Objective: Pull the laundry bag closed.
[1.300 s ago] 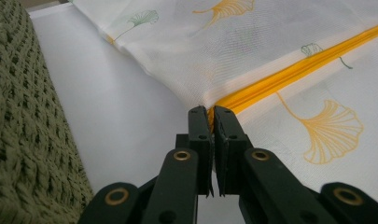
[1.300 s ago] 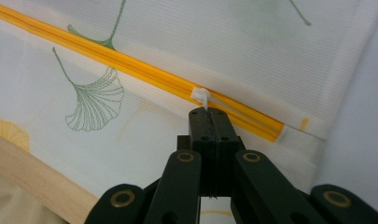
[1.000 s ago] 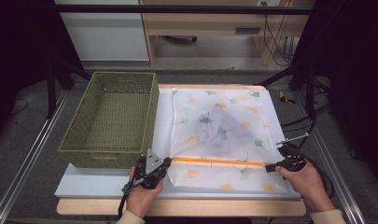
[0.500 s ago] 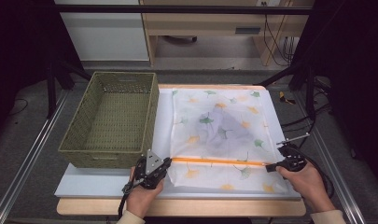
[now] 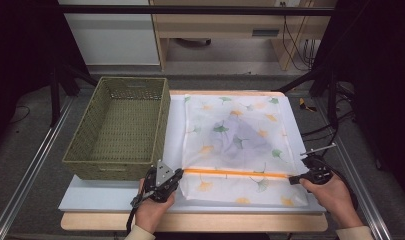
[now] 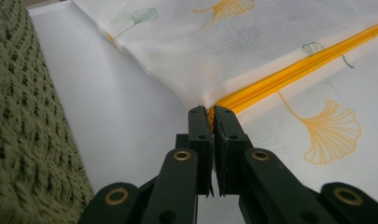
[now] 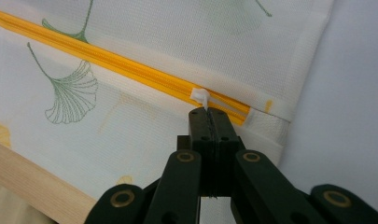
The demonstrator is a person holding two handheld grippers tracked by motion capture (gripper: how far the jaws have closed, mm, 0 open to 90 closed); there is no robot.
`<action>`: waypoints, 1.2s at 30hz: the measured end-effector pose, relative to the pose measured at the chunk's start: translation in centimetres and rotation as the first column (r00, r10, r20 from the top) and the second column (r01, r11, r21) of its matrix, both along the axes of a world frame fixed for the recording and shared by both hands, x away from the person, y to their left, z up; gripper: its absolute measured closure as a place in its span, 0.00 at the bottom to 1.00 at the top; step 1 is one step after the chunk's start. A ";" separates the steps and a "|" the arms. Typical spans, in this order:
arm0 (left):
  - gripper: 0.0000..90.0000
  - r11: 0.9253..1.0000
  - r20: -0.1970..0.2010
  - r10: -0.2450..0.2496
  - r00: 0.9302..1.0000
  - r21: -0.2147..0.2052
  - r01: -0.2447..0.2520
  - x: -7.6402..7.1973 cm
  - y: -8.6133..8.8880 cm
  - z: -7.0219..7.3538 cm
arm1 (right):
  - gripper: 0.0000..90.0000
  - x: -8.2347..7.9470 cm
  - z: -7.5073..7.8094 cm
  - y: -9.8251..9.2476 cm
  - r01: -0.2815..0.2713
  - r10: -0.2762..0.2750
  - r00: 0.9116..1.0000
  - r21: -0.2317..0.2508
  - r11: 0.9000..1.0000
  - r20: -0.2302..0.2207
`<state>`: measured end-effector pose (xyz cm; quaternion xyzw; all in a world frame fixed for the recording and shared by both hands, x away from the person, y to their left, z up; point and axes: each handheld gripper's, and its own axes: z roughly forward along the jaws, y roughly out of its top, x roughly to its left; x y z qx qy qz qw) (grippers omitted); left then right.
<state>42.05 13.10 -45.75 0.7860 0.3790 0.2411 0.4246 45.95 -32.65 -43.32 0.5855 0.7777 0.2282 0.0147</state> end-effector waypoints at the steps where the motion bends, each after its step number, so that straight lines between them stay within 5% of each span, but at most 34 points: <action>1: 0.96 1.000 -0.002 -0.001 1.000 -0.001 0.001 0.0 0.0 0.0 | 1.00 0.0 0.1 0.0 0.010 -0.010 1.000 0.004 1.000 -0.006; 8: 0.96 1.000 -0.001 0.000 1.000 0.001 0.000 0.0 -0.1 -0.1 | 1.00 0.0 0.3 -0.1 0.003 -0.003 1.000 0.002 1.000 0.013; 11: 0.96 1.000 -0.004 0.000 1.000 0.008 0.000 -0.1 -0.1 -0.1 | 1.00 0.0 0.4 0.0 0.012 -0.011 1.000 -0.033 0.999 0.020; 36: 0.96 1.000 -0.008 0.000 1.000 0.009 0.000 0.0 -0.3 -0.2 | 1.00 -0.2 0.0 -0.8 0.029 -0.029 0.999 -0.003 1.000 0.019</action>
